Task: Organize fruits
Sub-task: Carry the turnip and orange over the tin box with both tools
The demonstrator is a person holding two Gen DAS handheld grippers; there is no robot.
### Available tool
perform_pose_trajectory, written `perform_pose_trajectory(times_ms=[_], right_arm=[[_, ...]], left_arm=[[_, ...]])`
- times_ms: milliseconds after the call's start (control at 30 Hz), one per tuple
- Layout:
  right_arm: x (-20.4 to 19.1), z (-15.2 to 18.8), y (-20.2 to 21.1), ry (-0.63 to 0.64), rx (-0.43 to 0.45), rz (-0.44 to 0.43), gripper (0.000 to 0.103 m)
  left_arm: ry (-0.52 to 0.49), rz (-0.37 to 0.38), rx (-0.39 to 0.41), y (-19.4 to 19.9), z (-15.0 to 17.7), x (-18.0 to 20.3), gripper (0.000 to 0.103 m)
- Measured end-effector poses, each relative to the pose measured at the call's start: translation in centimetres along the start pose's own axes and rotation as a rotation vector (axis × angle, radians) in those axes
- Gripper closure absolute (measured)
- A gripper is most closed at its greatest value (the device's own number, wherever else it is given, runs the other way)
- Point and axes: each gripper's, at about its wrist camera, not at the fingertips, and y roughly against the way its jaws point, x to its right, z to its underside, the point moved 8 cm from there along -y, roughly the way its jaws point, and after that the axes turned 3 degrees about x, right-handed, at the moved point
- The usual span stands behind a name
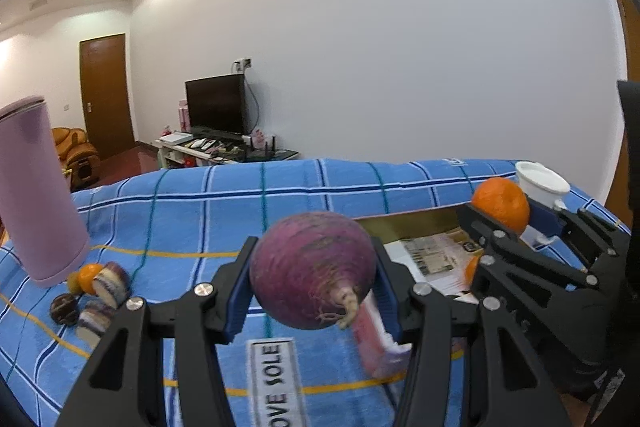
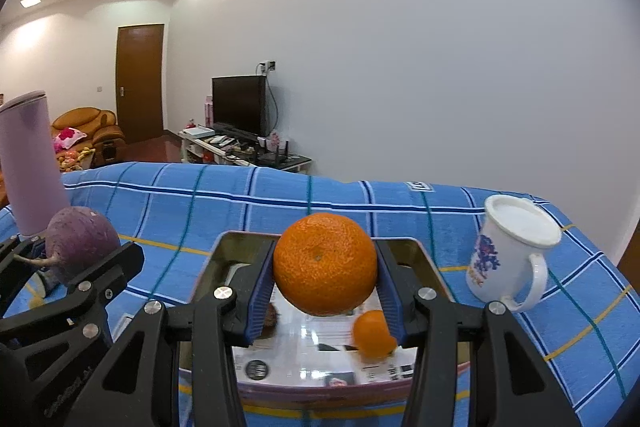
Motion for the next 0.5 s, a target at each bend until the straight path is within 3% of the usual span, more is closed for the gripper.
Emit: perform_pose_trajectory(times_ms=[500], right_arm=[[5.2,0.6,-2.3,0.005,-0.047,0.110,0.053]], left_arm=[[-0.027,0.058,-0.022,-2.4,-0.2,5.1,0.048]])
